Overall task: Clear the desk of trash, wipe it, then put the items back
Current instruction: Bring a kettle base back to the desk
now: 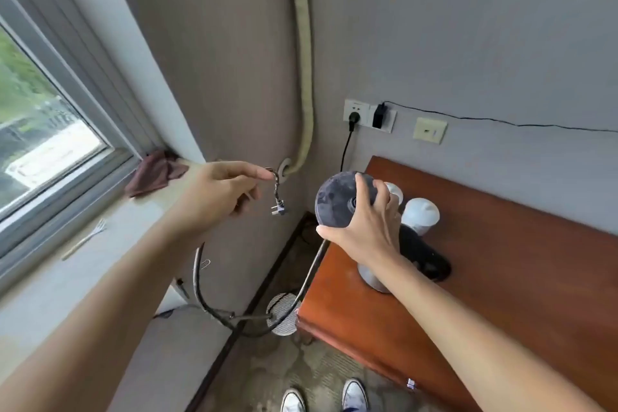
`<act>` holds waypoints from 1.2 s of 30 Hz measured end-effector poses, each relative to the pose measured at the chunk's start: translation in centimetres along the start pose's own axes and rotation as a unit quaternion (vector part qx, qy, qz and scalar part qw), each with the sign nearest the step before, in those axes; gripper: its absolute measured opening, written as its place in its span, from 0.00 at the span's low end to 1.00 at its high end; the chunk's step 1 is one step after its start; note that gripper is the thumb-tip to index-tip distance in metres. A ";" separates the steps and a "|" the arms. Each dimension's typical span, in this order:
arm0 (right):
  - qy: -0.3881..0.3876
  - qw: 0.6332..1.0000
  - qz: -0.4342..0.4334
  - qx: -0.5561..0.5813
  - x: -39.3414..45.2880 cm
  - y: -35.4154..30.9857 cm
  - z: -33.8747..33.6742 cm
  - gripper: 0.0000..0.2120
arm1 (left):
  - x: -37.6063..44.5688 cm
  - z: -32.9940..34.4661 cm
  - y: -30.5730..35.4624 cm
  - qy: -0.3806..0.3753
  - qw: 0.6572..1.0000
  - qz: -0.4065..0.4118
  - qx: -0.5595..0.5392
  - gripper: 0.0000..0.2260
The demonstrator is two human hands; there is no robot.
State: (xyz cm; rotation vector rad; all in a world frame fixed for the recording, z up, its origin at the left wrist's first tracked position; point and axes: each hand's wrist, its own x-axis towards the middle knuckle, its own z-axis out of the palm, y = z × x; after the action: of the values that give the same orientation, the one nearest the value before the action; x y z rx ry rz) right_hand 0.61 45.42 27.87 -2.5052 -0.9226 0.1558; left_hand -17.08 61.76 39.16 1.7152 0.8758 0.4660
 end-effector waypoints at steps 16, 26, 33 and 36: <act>-0.062 0.931 0.349 0.093 18.8 6.7 -1.7 0.61 | 16.8 9.0 -1.4 0.094 0.996 -0.002 -0.008 0.18; -0.147 0.866 0.475 0.042 31.1 13.8 3.6 0.67 | 26.1 12.8 -6.4 0.106 0.987 -0.106 -0.052 0.14; -0.173 0.851 0.495 -0.027 32.9 17.3 7.3 0.65 | 31.3 15.3 -10.8 0.048 0.988 -0.141 0.036 0.15; -0.188 0.846 0.498 -0.040 33.5 18.0 9.4 0.66 | 32.6 16.9 -12.7 -0.013 0.986 -0.152 0.069 0.15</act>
State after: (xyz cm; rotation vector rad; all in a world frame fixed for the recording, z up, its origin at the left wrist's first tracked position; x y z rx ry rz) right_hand 34.44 58.33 12.98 -2.8198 0.3735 0.9661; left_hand 11.67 76.89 17.93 1.6702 1.1512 0.1797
